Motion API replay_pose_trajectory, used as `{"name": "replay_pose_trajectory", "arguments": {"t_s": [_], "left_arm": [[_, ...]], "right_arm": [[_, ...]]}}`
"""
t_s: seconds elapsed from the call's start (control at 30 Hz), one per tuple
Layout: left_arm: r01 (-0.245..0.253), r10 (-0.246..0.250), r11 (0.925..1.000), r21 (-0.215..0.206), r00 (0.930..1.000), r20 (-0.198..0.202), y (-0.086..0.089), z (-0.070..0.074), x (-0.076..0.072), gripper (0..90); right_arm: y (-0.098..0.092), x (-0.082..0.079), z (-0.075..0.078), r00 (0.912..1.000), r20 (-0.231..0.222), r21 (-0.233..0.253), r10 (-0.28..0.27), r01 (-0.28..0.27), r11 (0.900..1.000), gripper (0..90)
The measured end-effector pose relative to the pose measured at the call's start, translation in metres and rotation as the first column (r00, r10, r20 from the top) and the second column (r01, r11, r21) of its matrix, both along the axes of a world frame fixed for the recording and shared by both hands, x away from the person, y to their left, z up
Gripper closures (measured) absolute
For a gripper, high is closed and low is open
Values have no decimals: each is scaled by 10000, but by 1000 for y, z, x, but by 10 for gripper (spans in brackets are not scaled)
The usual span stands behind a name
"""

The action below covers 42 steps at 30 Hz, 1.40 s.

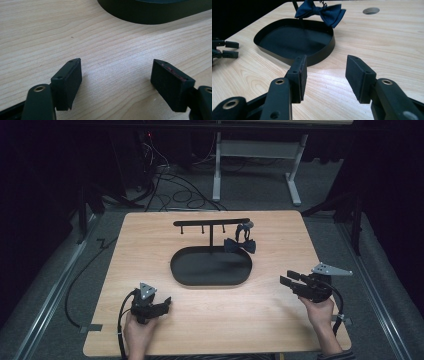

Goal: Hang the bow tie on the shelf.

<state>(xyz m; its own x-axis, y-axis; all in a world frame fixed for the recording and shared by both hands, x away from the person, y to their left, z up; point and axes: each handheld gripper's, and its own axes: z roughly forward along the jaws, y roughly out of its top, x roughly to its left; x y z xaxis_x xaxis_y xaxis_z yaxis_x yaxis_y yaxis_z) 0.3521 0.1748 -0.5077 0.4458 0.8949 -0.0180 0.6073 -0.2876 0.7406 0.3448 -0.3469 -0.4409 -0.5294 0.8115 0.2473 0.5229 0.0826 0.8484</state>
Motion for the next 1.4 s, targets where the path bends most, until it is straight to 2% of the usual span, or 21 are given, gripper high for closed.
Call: {"name": "replay_pose_trajectory", "arguments": {"t_s": [0.8, 1.4], "left_arm": [[2, -2, 10000, 2, 10000, 1, 0, 0, 0, 255], [1, -1, 10000, 3, 10000, 0, 0, 0, 0, 255]], "right_arm": [[16, 2, -27, 9976, -644, -57, 250, -255, 9997, 534], [33, 8, -46, 9938, -1047, -440, 388, -436, 9981, 536]]}}
